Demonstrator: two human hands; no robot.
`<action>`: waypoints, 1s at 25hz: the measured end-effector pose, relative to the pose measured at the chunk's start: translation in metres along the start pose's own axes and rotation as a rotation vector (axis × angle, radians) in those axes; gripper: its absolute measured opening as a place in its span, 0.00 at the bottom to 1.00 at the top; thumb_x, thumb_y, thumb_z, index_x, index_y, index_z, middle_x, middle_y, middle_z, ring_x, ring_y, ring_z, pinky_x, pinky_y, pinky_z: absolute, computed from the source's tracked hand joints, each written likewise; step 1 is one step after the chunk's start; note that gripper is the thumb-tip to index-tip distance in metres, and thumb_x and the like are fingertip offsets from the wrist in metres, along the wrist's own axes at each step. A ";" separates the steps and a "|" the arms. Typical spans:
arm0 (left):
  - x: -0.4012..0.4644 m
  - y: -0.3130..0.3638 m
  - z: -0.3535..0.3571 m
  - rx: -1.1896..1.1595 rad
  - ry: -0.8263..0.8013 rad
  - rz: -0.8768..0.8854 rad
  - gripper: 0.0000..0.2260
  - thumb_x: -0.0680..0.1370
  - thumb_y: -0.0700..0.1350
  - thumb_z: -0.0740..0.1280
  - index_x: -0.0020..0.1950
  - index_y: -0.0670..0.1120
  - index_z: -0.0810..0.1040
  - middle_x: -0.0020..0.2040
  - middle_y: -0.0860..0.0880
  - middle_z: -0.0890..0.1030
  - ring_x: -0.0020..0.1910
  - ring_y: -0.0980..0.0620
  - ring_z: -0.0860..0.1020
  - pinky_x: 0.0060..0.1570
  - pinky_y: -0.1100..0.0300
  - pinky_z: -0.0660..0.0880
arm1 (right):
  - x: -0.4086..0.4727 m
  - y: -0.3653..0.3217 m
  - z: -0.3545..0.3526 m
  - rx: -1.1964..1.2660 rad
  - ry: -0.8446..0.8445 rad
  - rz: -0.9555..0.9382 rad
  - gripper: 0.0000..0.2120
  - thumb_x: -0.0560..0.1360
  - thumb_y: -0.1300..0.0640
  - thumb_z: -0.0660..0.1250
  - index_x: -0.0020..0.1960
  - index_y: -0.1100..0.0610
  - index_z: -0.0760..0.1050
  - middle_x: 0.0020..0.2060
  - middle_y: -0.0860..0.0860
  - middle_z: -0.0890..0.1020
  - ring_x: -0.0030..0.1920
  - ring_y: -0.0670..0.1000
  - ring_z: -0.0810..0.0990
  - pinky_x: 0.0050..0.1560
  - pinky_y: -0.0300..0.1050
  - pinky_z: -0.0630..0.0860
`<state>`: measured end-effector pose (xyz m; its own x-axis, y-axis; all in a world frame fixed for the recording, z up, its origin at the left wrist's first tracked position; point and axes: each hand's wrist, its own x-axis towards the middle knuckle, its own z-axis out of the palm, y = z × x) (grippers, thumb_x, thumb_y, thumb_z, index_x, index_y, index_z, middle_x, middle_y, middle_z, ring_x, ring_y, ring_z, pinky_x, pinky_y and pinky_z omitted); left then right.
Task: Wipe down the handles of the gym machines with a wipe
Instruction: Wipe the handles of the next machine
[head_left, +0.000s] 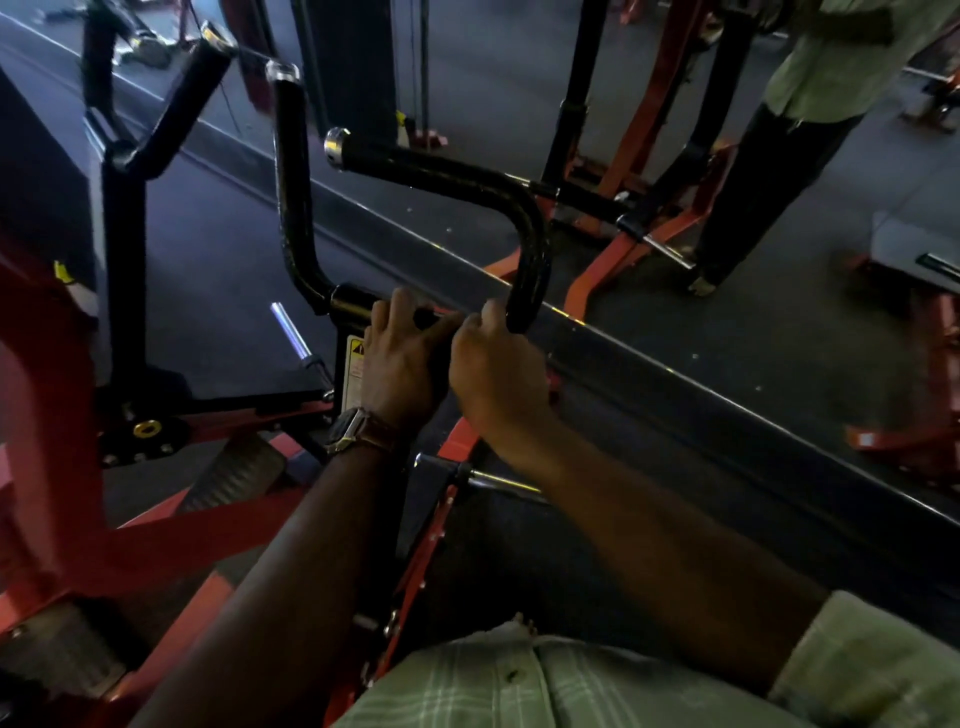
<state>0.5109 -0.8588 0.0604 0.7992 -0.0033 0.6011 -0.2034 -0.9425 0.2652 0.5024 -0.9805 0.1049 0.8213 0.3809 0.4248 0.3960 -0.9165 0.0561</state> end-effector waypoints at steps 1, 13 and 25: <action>0.000 0.000 -0.001 -0.011 0.005 0.014 0.16 0.73 0.47 0.75 0.60 0.53 0.82 0.54 0.41 0.75 0.48 0.39 0.70 0.43 0.54 0.65 | 0.001 0.001 -0.004 -0.009 -0.074 -0.029 0.20 0.77 0.62 0.49 0.48 0.63 0.80 0.52 0.60 0.80 0.32 0.54 0.82 0.28 0.43 0.75; 0.005 -0.001 -0.001 0.035 -0.056 -0.020 0.14 0.72 0.49 0.76 0.56 0.55 0.82 0.55 0.45 0.71 0.51 0.43 0.69 0.44 0.55 0.64 | -0.007 0.029 0.006 -0.004 -0.002 -0.209 0.16 0.79 0.62 0.52 0.49 0.64 0.78 0.47 0.60 0.77 0.33 0.56 0.80 0.25 0.45 0.70; 0.006 -0.002 -0.002 0.027 -0.087 -0.027 0.17 0.69 0.50 0.77 0.57 0.56 0.82 0.55 0.46 0.72 0.52 0.43 0.69 0.47 0.54 0.65 | 0.013 0.073 0.007 0.244 0.330 -0.112 0.14 0.79 0.59 0.64 0.62 0.64 0.79 0.58 0.58 0.79 0.54 0.59 0.81 0.50 0.53 0.81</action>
<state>0.5146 -0.8565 0.0652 0.8504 -0.0059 0.5261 -0.1669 -0.9513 0.2591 0.5449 -1.0416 0.1086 0.6079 0.3804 0.6970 0.5936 -0.8007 -0.0807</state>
